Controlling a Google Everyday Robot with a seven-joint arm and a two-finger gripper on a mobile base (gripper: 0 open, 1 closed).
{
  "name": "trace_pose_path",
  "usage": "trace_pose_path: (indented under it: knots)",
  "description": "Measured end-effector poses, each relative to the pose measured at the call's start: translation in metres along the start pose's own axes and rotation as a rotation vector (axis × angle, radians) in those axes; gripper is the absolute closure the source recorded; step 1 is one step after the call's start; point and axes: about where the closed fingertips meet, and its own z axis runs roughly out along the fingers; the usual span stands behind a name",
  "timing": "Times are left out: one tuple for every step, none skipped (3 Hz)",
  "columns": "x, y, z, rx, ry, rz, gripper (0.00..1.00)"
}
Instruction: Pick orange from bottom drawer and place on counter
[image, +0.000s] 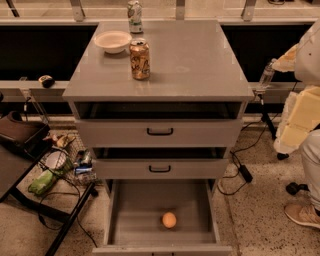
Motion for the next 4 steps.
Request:
trace_pose_path:
  knots:
    - [0.0,0.0,0.0,0.001,0.0,0.0,0.0]
    - [-0.002,0.0,-0.009,0.043,0.009,0.004,0.0]
    - [-0.005,0.021,0.024,0.018,-0.062,0.017,0.0]
    - [-0.004,0.053,0.084,-0.007,-0.117,0.04,0.0]
